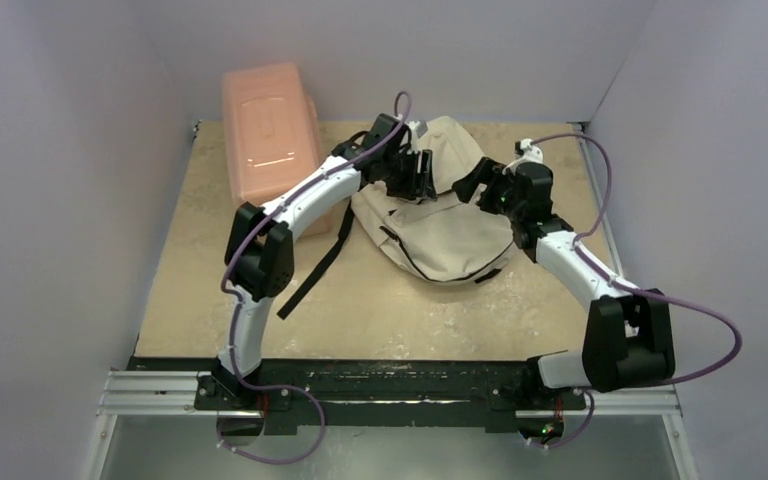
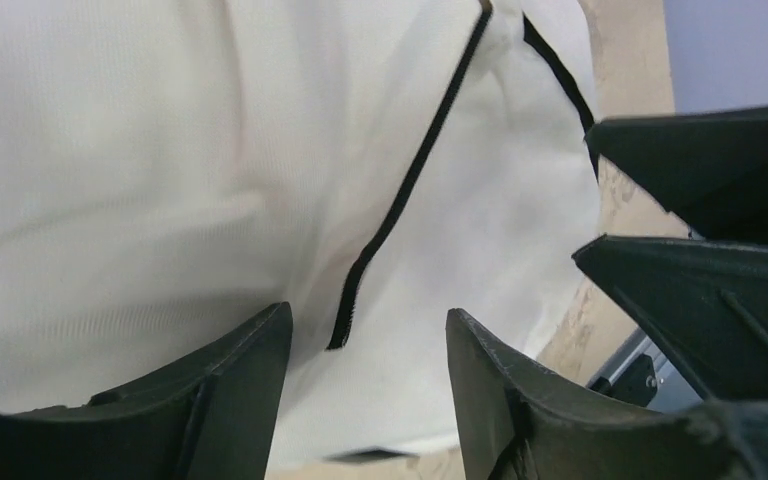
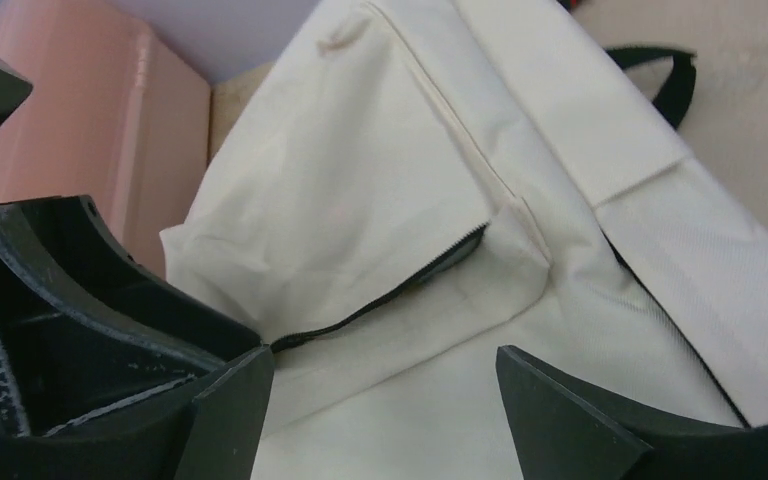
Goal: Pack the student bag
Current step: Place the stationery in the student bag, then zip the student bag at the center of the board.
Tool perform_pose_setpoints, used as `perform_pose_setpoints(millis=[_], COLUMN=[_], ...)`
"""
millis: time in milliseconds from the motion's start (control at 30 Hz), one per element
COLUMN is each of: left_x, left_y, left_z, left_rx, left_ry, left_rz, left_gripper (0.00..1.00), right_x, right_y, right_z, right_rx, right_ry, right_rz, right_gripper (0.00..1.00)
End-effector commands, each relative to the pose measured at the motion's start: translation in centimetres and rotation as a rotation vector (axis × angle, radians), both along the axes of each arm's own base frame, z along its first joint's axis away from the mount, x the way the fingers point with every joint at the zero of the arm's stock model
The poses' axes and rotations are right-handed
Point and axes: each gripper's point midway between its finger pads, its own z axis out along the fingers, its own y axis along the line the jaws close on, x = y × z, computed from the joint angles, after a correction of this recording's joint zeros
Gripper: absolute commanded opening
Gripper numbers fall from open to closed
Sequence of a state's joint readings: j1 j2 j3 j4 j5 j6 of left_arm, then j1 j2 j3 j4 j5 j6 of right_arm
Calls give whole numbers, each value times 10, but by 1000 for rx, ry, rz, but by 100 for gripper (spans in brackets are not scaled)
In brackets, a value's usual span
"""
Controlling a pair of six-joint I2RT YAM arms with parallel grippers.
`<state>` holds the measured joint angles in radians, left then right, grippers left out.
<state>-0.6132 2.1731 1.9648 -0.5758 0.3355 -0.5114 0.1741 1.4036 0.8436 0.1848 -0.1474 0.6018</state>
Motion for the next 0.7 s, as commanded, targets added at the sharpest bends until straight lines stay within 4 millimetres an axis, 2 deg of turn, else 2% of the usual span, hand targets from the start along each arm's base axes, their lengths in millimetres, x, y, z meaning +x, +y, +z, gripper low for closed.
perform_pose_setpoints(millis=[0, 100, 167, 267, 333, 400, 500, 567, 667], left_x=[-45, -65, -80, -104, -116, -124, -132, -134, -137], left_y=[46, 86, 113, 144, 155, 161, 169, 173, 177], left_z=[69, 83, 80, 74, 79, 78, 72, 68, 63], left_rx=[55, 59, 38, 12, 4, 11, 29, 44, 66], left_ry=[-31, -61, -45, -40, -62, -68, -73, -87, -93], left_rz=[35, 147, 221, 281, 288, 284, 287, 293, 282], left_gripper=[58, 58, 57, 55, 54, 54, 54, 54, 54], right_x=[-2, -6, -15, -33, -41, -42, -40, -27, -12], right_y=[13, 50, 78, 126, 144, 155, 170, 172, 167], right_z=[43, 70, 79, 71, 67, 59, 44, 33, 20], right_rx=[-215, -247, -308, -440, -568, -642, -743, -842, -937], right_ry=[-151, -288, -383, -534, -641, -689, -666, -621, -560], right_rz=[182, 320, 407, 647, 719, 772, 946, 976, 993], right_gripper=[90, 91, 92, 82, 79, 78, 71, 63, 62])
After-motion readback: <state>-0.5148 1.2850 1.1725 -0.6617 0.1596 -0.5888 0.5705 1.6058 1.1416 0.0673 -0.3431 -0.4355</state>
